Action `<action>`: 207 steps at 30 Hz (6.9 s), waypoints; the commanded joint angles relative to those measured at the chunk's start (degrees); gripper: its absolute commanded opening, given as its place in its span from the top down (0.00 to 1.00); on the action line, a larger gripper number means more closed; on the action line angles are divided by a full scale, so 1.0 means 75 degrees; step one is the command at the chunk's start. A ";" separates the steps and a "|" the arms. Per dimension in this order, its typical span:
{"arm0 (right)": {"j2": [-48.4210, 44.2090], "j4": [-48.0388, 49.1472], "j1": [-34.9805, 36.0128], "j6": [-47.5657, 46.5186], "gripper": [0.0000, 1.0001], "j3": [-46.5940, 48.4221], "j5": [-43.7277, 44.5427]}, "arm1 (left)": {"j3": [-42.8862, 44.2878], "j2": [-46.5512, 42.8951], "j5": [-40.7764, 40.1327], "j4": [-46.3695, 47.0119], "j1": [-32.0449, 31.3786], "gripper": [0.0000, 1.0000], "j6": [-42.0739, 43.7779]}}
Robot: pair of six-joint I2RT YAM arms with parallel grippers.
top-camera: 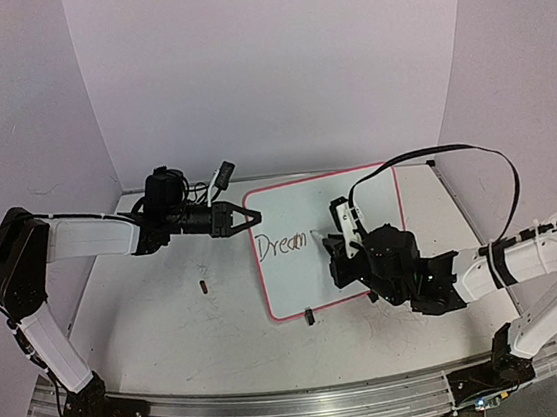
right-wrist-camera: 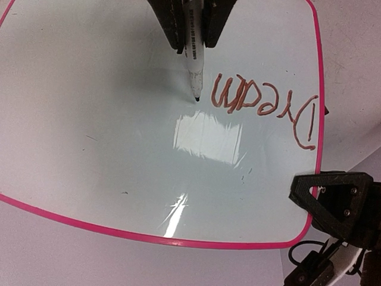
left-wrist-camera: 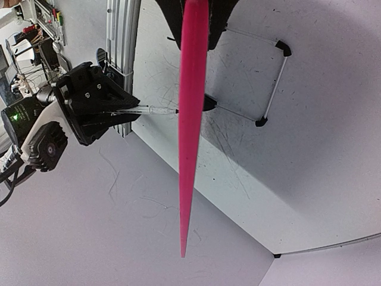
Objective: Write a sentence on the whiteboard
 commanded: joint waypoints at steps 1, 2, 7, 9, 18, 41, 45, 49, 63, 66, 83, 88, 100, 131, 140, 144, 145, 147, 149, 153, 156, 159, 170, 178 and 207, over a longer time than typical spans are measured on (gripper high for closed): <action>0.0108 0.0241 -0.0053 0.0102 1.00 0.0317 0.0297 | 0.0049 -0.0151 -0.0350 -0.0273 0.0021 1.00 0.0110; 0.0127 0.0236 -0.0062 0.0106 1.00 0.0324 0.0309 | 0.0052 -0.0163 -0.0347 -0.0269 0.0021 1.00 0.0109; 0.0216 0.0192 -0.0102 0.0161 1.00 0.0348 0.0415 | 0.0051 -0.0168 -0.0346 -0.0274 0.0021 1.00 0.0109; 0.0263 0.0177 -0.0109 0.0136 1.00 0.0387 0.0416 | 0.0057 -0.0176 -0.0343 -0.0274 0.0017 1.00 0.0109; 0.0360 0.0102 -0.0101 0.0037 1.00 0.0486 0.0224 | 0.0059 -0.0150 -0.0336 -0.0269 0.0018 1.00 0.0100; 0.0268 -0.0394 -0.0095 0.0423 1.00 0.0277 -0.0121 | 0.0067 -0.0145 -0.0324 -0.0274 0.0022 1.00 0.0098; 0.0215 -0.0453 -0.0097 0.0452 1.00 0.0244 -0.0104 | 0.0054 -0.0151 -0.0318 -0.0274 0.0022 1.00 0.0098; 0.0151 -0.0488 -0.0099 0.0469 1.00 0.0221 -0.0152 | 0.0058 -0.0143 -0.0321 -0.0274 0.0022 1.00 0.0096; -0.0122 -0.0688 -0.0091 0.0633 1.00 0.0032 0.0120 | 0.0062 -0.0126 -0.0320 -0.0269 0.0014 1.00 0.0086; -0.0139 -0.0722 -0.0092 0.0649 1.00 0.0011 0.0108 | 0.0062 -0.0131 -0.0324 -0.0272 0.0015 1.00 0.0086; -0.0100 -0.0760 0.0050 0.0737 1.00 -0.0024 -0.0114 | 0.0061 -0.0143 -0.0323 -0.0274 0.0012 1.00 0.0086; 0.0058 -0.0708 0.0073 0.0719 1.00 0.0084 -0.0187 | 0.0052 -0.0147 -0.0318 -0.0270 0.0013 1.00 0.0086; 0.0381 -0.0530 0.0068 0.0599 1.00 0.0434 -0.0094 | 0.0039 -0.0205 -0.0343 -0.0271 0.0017 1.00 0.0106; -0.0705 -0.0009 -0.0630 0.0316 1.00 -0.0405 -0.0418 | 0.0052 -0.0158 -0.0371 -0.0274 0.0016 1.00 0.0133; -0.0562 0.0071 -0.0634 0.0305 1.00 -0.0306 -0.0321 | 0.0057 -0.0169 -0.0357 -0.0274 0.0020 1.00 0.0133; -0.0512 0.0097 -0.0649 0.0319 1.00 -0.0295 -0.0191 | 0.0052 -0.0174 -0.0347 -0.0274 0.0018 1.00 0.0133; -0.0498 0.0100 -0.0654 0.0329 1.00 -0.0290 -0.0160 | 0.0051 -0.0175 -0.0345 -0.0274 0.0018 1.00 0.0133; -0.0469 0.0106 -0.0663 0.0343 1.00 -0.0278 -0.0120 | 0.0051 -0.0171 -0.0347 -0.0274 0.0025 1.00 0.0123; -0.0450 0.0123 -0.0664 0.0336 1.00 -0.0261 -0.0120 | 0.0050 -0.0177 -0.0348 -0.0274 0.0016 1.00 0.0121; -0.0393 0.0176 -0.0665 0.0268 1.00 -0.0213 -0.0168 | 0.0050 -0.0172 -0.0336 -0.0279 0.0017 1.00 0.0121; -0.0321 0.0209 -0.0664 0.0193 1.00 -0.0144 -0.0227 | 0.0060 -0.0163 -0.0333 -0.0274 0.0014 1.00 0.0121; -0.0262 0.0204 -0.0664 0.0175 1.00 -0.0095 -0.0310 | 0.0051 -0.0172 -0.0332 -0.0274 0.0013 1.00 0.0121; -0.0377 -0.0079 -0.0638 0.0373 1.00 -0.0276 -0.0653 | 0.0059 -0.0182 -0.0333 -0.0274 0.0014 1.00 0.0131; -0.0508 -0.0298 -0.0588 0.0589 1.00 -0.0453 -0.0666 | 0.0054 -0.0180 -0.0334 -0.0274 0.0014 1.00 0.0121; -0.0404 -0.0105 -0.0608 0.0500 1.00 -0.0144 -0.0028 | 0.0038 -0.0215 -0.0321 -0.0269 0.0006 1.00 0.0121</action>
